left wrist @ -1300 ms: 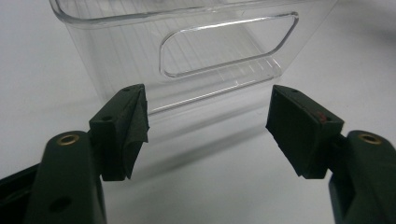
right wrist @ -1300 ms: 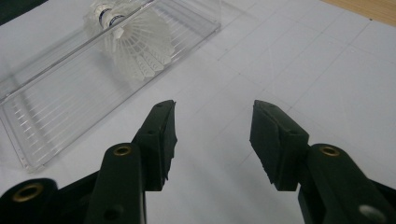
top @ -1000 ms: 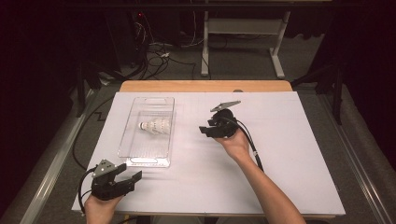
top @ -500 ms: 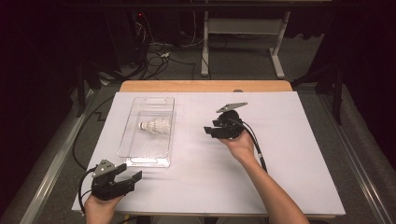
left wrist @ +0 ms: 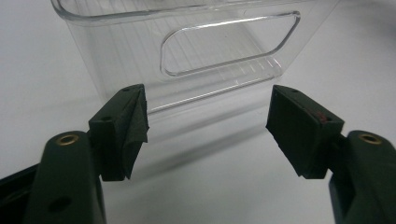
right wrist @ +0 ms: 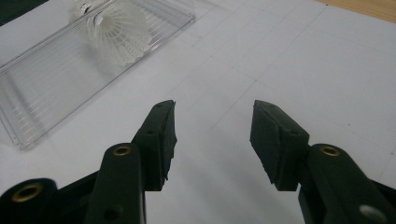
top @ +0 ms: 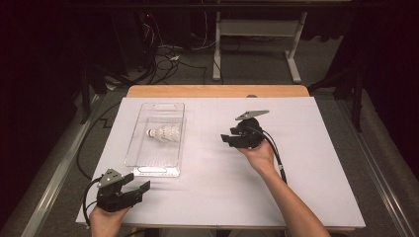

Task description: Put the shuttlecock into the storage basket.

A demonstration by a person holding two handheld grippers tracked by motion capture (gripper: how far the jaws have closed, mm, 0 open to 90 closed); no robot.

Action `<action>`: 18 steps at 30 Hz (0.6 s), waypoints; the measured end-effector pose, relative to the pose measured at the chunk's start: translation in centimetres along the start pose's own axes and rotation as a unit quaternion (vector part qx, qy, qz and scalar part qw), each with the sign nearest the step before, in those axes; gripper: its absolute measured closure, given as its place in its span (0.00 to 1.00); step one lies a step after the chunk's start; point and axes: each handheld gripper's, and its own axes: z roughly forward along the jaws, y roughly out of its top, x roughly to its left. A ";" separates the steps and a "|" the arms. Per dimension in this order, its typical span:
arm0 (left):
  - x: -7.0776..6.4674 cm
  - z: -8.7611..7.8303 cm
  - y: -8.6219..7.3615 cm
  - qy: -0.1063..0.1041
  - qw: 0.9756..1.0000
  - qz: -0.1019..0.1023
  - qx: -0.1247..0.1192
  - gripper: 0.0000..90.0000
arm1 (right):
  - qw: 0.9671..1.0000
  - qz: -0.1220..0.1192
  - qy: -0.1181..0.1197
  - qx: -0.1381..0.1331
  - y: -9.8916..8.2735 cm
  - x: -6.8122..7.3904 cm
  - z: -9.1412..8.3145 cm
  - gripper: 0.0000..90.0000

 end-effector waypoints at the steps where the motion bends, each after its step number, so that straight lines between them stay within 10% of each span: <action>1: 0.0 0.0 0.0 0.000 1.000 0.000 0.000 0.34 | 1.000 0.001 0.000 -0.001 -0.1 0.0 0.0 0.57; 18: 0.0 0.0 0.0 0.000 1.000 0.001 0.000 0.34 | 1.000 0.015 -0.009 -0.001 -1.6 -1.3 -1.0 0.57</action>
